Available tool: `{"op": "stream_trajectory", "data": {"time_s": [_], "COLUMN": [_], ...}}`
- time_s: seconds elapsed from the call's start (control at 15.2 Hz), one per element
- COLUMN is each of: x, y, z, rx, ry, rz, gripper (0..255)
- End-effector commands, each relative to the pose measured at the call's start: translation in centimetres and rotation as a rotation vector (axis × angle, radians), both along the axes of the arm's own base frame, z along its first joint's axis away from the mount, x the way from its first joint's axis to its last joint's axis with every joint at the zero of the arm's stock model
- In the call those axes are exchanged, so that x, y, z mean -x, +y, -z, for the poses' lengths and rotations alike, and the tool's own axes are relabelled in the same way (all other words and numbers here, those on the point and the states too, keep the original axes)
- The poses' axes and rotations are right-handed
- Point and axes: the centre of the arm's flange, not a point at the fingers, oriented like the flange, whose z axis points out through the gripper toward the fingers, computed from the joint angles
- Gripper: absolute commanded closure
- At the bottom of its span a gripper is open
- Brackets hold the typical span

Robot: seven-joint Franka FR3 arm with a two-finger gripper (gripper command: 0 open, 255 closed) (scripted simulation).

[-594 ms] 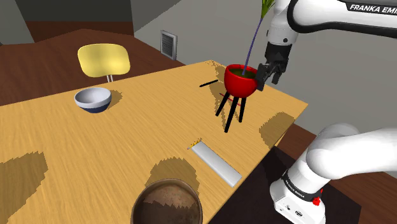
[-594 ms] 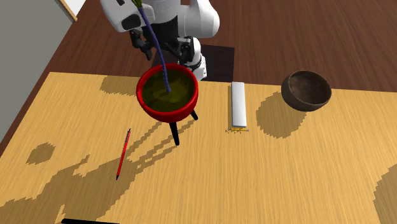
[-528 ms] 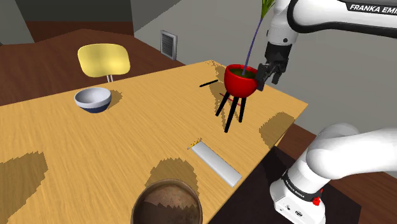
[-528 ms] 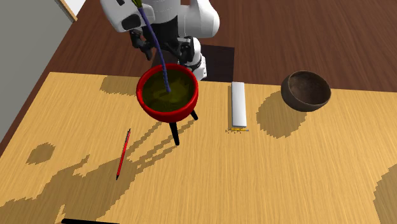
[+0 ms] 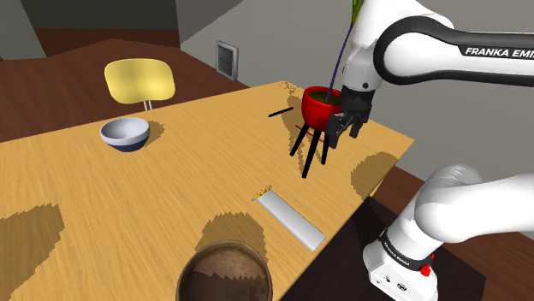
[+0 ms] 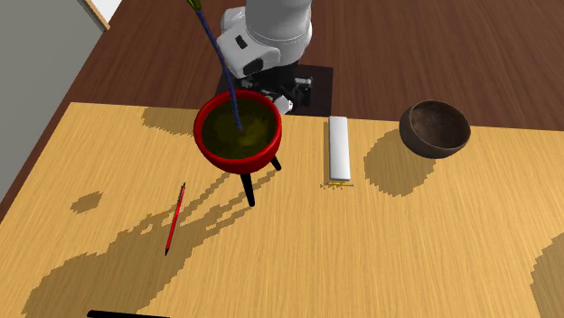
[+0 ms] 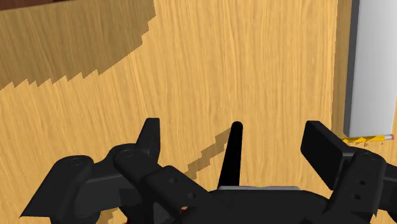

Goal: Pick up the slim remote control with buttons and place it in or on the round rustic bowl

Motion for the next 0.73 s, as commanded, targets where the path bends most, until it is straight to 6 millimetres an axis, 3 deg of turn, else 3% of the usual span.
{"op": "stream_trajectory", "data": {"time_s": [0.0,0.66], "x": [0.3,2.1], "y": [1.9,11.9], "z": [1.6,9.5], "rx": [-0.008,-0.041], "ry": [-0.008,-0.041], "rz": [0.000,-0.007], "gripper": [0,0]}}
